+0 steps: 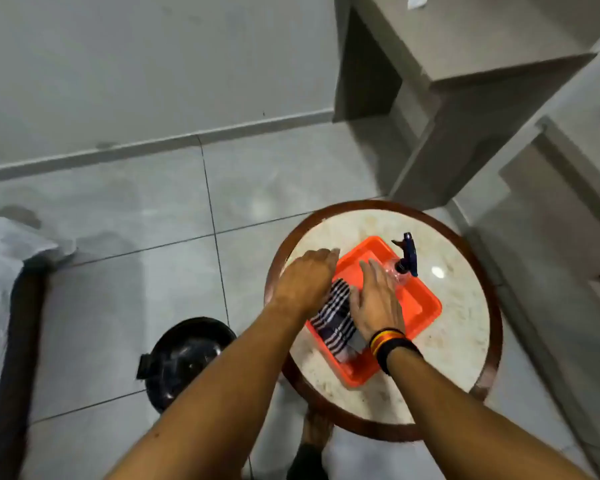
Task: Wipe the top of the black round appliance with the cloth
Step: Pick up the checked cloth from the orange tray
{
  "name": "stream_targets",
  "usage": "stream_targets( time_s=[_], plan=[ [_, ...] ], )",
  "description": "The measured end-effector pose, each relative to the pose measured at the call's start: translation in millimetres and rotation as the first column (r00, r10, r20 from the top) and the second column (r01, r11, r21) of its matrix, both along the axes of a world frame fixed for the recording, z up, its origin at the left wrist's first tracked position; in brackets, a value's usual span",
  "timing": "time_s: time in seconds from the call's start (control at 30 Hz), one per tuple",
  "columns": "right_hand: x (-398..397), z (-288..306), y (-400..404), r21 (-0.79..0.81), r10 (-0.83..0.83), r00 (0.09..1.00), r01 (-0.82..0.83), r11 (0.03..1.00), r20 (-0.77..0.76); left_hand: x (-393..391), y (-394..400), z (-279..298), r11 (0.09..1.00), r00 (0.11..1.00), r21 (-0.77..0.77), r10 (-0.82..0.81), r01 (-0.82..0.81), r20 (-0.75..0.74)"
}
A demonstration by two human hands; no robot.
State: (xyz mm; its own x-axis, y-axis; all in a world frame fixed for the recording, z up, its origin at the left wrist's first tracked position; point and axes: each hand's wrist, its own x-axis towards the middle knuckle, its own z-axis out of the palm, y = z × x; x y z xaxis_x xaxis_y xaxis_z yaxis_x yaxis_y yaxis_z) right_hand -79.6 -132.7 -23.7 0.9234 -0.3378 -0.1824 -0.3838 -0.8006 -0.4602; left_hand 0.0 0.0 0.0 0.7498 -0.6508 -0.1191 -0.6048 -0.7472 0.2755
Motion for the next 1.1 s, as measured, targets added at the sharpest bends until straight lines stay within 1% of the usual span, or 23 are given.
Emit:
stream_targets(
  time_s=[0.03,0.1,0.17,0.2,0.37,0.43,0.5,0.53,0.6,0.7,0.77,0.83,0.93,1.0,1.1],
  plan=[
    [-8.4,-14.7,-1.0,0.018,-0.027,0.997,0.028,0.999,-0.07,-6.7,-6.3,-12.9,0.998,0.999,0.069,0.003,0.001,-0.047],
    [-20.6,-48.5,-3.7,0.043,-0.064,0.986,0.072,0.996,-0.152,-18.6,-13.2,-46.3,0.993,0.989,0.114,0.042,-0.026,-0.139],
    [-27.7,-86.7,-2.7,0.051,-0.091,0.959,0.108,0.993,-0.269,-27.4,-21.3,-81.1,0.986,0.972,0.157,0.086,-0.052,-0.218],
    [-27.1,-94.2,0.2,0.046,-0.111,0.951,0.13,0.99,-0.288,-29.3,-22.7,-87.7,0.983,0.962,0.165,0.118,-0.078,-0.247],
    [-26.2,-128.9,9.0,-0.055,-0.17,0.935,0.161,0.985,-0.311,-32.4,-32.4,-130.4,0.956,0.93,0.239,0.236,-0.169,-0.284],
    [-25.5,-139.0,9.1,-0.094,-0.198,0.934,0.178,0.979,-0.297,-34.2,-37.2,-145.6,0.946,0.932,0.269,0.254,-0.183,-0.258],
    [-23.3,-145.3,8.7,-0.113,-0.214,0.947,0.192,0.975,-0.238,-35.0,-39.7,-154.7,0.938,0.937,0.267,0.279,-0.219,-0.212],
    [-21.7,-145.5,8.1,-0.11,-0.22,0.953,0.201,0.973,-0.207,-32.8,-39.3,-156.9,0.939,0.929,0.24,0.3,-0.247,-0.216],
    [-19.8,-143.9,4.0,-0.097,-0.2,0.969,0.187,0.977,-0.143,-27.0,-36.3,-156.5,0.94,0.899,0.156,0.337,-0.304,-0.279],
    [-16.9,-130.8,-6.6,0.007,-0.216,0.976,0.216,0.976,-0.019,-23.0,-29.0,-139.8,0.939,0.882,0.045,0.337,-0.342,-0.329],
    [-15.0,-117.0,-14.7,0.046,-0.231,0.968,0.228,0.973,0.102,-25.4,-24.2,-121.0,0.917,0.873,-0.073,0.347,-0.393,-0.344],
    [-11.3,-93.8,-3.1,0.057,-0.189,0.955,0.18,0.982,0.228,-28.9,-2.0,-99.4,0.862,0.84,-0.174,0.388,-0.476,-0.379],
    [2.4,-54.3,18.5,0.022,-0.112,0.944,0.111,0.994,0.31,-31.5,30.0,-67.3,0.745,0.79,-0.315,0.447,-0.588,-0.42],
    [12.4,-30.5,48.4,0.008,-0.052,0.934,0.052,0.999,0.353,-35.8,62.1,-49.9,0.65,0.742,-0.372,0.503,-0.663,-0.444],
    [29.2,-13.0,101.7,-0.008,0.069,0.924,-0.071,0.997,0.375,-44.6,115.3,-38.1,0.546,0.676,-0.4,0.573,-0.736,-0.463]
  ],
)
